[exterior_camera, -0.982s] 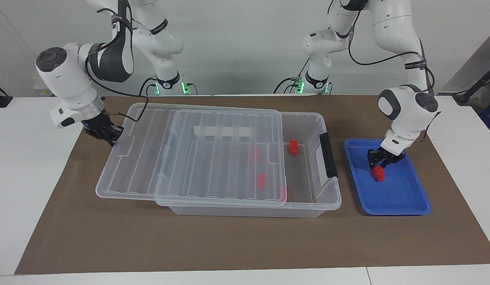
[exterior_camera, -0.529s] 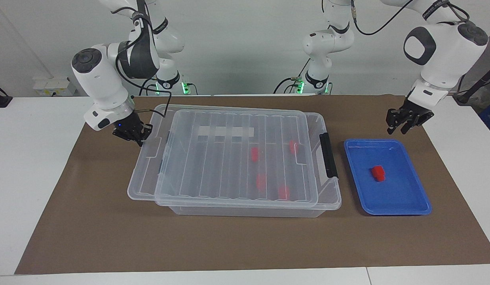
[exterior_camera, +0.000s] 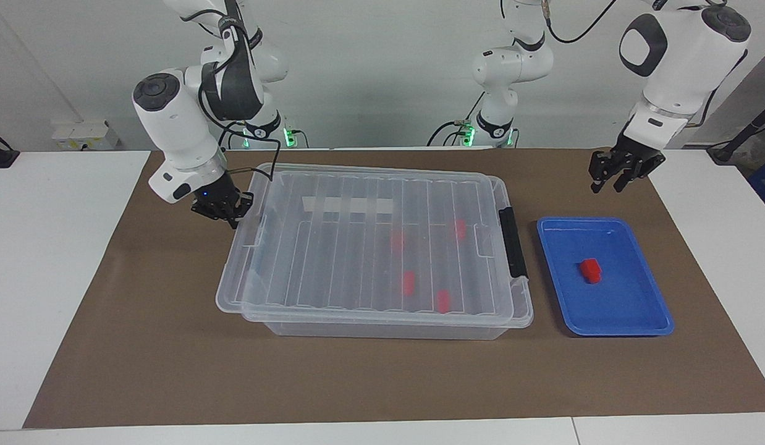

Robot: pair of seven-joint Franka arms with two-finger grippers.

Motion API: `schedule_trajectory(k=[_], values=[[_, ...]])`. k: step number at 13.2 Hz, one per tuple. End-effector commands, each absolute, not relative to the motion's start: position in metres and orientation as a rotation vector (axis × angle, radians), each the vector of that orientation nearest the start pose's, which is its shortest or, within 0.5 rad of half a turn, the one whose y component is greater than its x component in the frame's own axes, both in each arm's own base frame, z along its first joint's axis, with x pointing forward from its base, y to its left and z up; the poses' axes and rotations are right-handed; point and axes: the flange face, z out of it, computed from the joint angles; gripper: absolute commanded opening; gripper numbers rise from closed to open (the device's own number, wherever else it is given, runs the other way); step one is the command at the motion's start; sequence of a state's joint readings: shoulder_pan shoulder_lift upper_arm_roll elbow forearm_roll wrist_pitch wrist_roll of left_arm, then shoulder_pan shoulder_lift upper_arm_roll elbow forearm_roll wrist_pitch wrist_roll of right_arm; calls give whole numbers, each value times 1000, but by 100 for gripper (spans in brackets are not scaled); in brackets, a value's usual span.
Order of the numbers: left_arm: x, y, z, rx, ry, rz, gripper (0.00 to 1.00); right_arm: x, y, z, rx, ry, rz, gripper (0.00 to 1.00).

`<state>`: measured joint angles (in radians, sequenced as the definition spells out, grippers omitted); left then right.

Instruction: Place red block in blue tray from box

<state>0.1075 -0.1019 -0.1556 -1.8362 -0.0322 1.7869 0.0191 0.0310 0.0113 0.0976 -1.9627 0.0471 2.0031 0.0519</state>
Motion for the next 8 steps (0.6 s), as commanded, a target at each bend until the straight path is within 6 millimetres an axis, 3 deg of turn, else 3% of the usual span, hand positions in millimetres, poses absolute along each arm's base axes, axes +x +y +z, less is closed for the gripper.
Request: schedule_trajectory(k=[1,3,4,5,6,7,8], values=[[532,-48,567,-3148,102,-111,52,555,78,471,-3076,-62,-61,0],[533,-53,558,-3148,110,-154,50,556,78,478,-3076,-59,-78,0],[537,-66,552,-3165,90,-168,50,555,76,485,-3077,-49,-90,0],[543,-81,546,-3178,26,-208,50,554,69,491,-3079,-20,-95,14],[550,-83,540,-3185,-3,-222,48,551,64,497,-3090,19,-96,73],[559,-81,535,-3192,-13,-217,46,548,56,500,-3093,104,-73,100],[570,-80,541,-3199,-21,-229,42,545,48,506,-3091,187,-67,100]])
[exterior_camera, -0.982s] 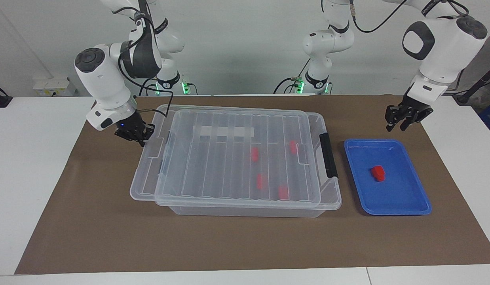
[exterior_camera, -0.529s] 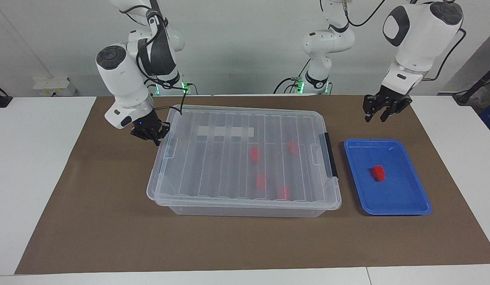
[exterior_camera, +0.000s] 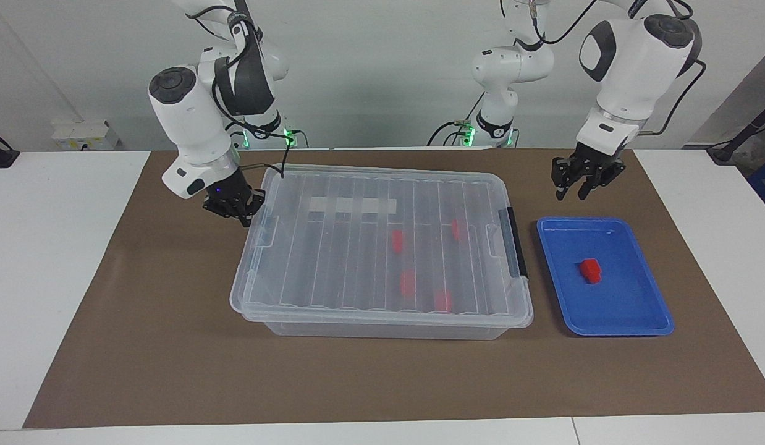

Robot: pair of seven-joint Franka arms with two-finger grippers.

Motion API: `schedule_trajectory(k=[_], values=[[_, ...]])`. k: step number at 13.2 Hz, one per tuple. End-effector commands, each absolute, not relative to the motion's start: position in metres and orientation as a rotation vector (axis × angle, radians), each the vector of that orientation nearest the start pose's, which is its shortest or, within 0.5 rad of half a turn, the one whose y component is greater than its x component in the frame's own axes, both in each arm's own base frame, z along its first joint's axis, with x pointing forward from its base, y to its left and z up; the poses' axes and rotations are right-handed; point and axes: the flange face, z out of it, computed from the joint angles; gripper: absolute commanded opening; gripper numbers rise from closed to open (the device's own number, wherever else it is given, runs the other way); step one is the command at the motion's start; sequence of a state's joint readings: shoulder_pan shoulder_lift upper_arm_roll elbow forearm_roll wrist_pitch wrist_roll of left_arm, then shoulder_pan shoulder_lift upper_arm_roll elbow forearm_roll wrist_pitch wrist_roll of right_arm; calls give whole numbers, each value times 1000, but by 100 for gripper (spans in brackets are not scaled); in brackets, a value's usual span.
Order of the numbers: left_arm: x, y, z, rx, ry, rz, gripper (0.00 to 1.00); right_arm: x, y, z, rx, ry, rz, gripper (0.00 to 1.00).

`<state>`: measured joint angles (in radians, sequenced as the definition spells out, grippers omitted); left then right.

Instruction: Place red block in blue tray from box

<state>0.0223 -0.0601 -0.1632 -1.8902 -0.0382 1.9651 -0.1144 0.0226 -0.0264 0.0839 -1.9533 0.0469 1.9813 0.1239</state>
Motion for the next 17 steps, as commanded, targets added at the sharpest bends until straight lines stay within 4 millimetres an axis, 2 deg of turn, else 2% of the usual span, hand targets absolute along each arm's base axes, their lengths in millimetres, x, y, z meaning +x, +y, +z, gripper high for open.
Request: schedule_trajectory(k=[1,3,5,7,8,10,12,16,17], values=[[583,-81,542,-3206,-21,-216,40,545,43,512,-3087,239,-81,100],[608,-83,553,-3220,-16,-174,39,551,18,528,-3094,306,-109,100],[610,-83,554,-3221,-13,-122,42,559,-3,544,-3156,326,-148,100],[605,-86,551,-3217,-7,-100,60,564,-12,570,-3157,377,-184,100],[601,-86,553,-3215,-5,-73,63,565,-15,587,-3137,424,-174,100],[594,-81,557,-3210,-10,-39,64,573,-6,609,-3116,513,-126,100],[581,-80,555,-3202,-14,-8,65,568,0,630,-3099,544,-100,100],[557,-78,558,-3188,-20,25,66,545,4,637,-3080,546,16,100],[549,-77,560,-3185,-25,25,66,541,4,632,-3084,544,35,100]])
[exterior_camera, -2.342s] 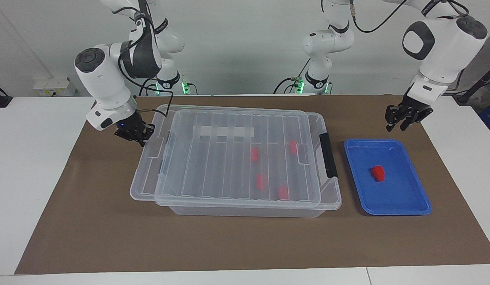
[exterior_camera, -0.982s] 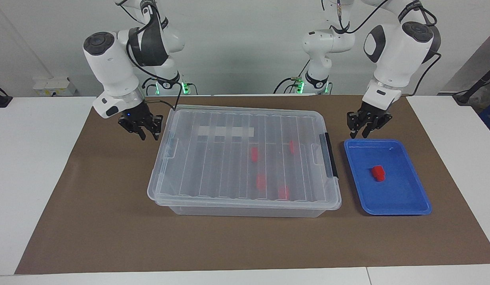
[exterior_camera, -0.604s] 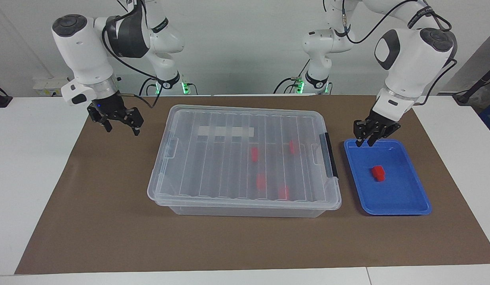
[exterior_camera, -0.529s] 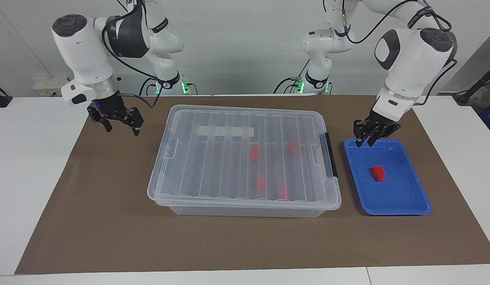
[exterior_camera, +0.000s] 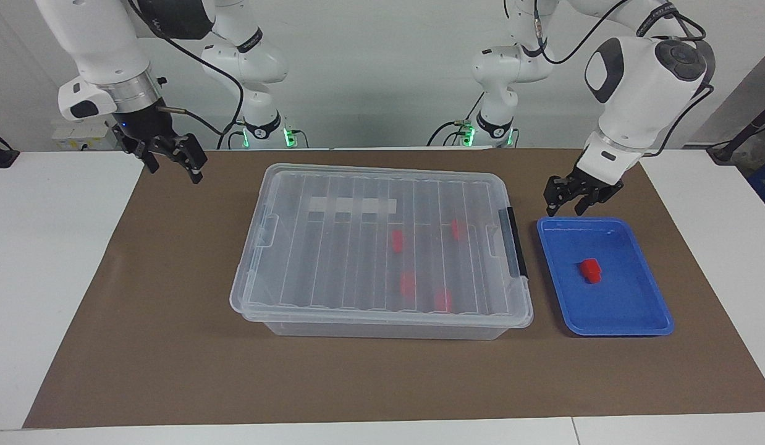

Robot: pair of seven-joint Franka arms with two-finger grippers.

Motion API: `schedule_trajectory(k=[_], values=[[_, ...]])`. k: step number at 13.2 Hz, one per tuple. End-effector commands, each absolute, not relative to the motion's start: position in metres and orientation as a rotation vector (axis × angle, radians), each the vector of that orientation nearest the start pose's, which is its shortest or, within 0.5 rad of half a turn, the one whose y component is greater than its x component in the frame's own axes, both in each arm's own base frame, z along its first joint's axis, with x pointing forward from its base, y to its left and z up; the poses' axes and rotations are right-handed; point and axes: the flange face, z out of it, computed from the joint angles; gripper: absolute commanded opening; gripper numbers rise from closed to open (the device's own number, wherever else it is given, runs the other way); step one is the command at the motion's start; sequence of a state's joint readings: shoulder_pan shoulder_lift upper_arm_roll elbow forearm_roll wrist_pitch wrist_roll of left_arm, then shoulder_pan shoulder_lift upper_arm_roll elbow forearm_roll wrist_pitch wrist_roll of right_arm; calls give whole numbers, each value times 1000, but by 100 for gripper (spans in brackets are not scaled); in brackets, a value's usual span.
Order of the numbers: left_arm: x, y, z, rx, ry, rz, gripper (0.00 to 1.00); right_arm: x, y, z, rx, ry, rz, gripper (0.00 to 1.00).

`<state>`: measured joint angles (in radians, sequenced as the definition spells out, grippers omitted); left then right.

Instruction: Place red block in blue tray from box

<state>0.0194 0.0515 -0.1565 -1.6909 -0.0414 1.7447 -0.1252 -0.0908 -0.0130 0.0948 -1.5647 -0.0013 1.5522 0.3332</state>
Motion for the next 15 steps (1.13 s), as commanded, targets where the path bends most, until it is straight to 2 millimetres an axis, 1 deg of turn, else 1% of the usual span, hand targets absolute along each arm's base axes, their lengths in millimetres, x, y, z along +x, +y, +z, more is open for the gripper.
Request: schedule_trajectory(k=[1,3,5,6,7,9,10,13,15], values=[[543,-76,560,-3182,-28,27,66,537,5,629,-3090,529,46,100],[533,-76,552,-3176,-25,33,66,532,6,622,-3095,523,57,100],[537,-73,552,-3180,-17,-11,66,533,6,623,-3097,511,52,100],[537,-73,552,-3181,-12,-16,70,533,5,624,-3102,475,50,100],[538,-73,552,-3181,-10,-23,99,534,3,624,-3111,450,49,100],[541,-73,553,-3184,-25,-69,100,534,1,625,-3128,394,44,100],[540,-72,557,-3184,-27,-62,100,535,-1,626,-3136,346,37,100],[541,-70,559,-3184,-37,-72,100,535,-2,628,-3134,338,40,100],[541,-68,561,-3184,-39,-77,100,532,4,631,-3127,318,43,100]])
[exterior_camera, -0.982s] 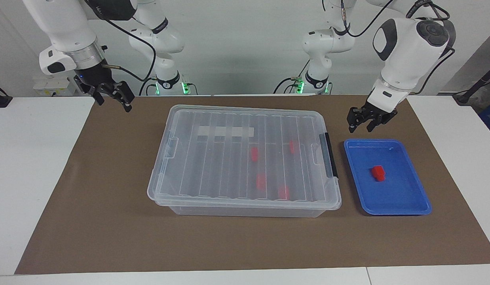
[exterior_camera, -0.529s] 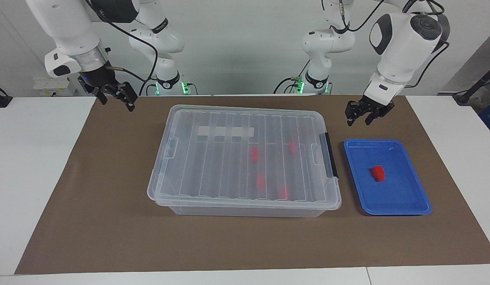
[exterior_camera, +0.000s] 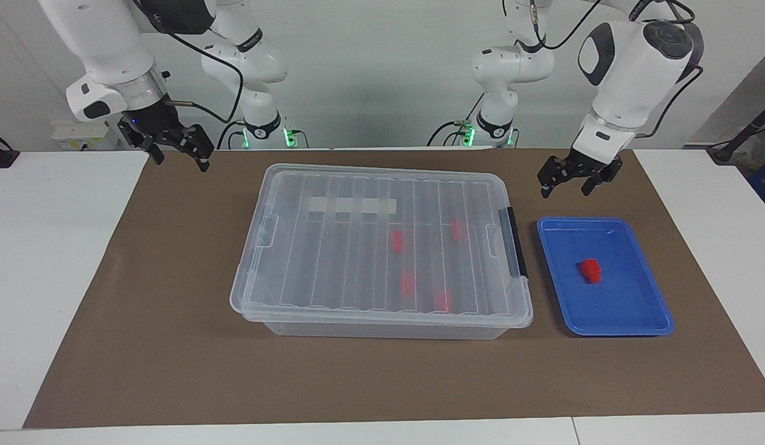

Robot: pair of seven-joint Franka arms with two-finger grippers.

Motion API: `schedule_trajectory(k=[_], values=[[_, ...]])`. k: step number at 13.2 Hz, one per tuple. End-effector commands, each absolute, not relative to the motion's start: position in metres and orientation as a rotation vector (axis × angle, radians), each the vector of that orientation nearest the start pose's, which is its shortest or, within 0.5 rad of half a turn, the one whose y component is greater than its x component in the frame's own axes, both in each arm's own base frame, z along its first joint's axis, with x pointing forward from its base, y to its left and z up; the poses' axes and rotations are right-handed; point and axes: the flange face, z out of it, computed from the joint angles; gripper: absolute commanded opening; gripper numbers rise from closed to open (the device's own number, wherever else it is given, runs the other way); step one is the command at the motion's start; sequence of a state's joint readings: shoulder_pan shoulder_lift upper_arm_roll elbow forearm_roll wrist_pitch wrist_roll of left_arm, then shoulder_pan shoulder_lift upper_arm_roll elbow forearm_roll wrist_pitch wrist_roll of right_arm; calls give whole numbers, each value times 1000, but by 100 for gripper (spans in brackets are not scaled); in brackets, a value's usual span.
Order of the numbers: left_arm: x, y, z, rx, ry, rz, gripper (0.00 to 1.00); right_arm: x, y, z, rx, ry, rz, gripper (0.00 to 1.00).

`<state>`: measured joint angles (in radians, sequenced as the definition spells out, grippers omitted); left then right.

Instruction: Place red block in blue tray from box

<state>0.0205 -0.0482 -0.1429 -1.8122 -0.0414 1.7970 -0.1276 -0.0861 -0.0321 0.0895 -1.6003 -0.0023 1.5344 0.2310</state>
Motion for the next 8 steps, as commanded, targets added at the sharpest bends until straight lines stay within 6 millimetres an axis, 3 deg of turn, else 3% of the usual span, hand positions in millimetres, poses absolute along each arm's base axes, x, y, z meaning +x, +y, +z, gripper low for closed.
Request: schedule_trajectory(k=[1,4,6,7,8], values=[[540,-63,569,-3184,-48,-101,100,532,2,631,-3122,329,46,100],[538,-63,599,-3172,-43,-72,100,531,-8,628,-3114,354,62,100],[538,-58,634,-3173,-48,-77,100,530,-14,628,-3112,378,69,100],[538,-59,641,-3174,-46,-67,100,530,-25,629,-3102,411,64,100],[536,-59,645,-3173,-46,-64,100,531,-18,629,-3109,395,64,100]])
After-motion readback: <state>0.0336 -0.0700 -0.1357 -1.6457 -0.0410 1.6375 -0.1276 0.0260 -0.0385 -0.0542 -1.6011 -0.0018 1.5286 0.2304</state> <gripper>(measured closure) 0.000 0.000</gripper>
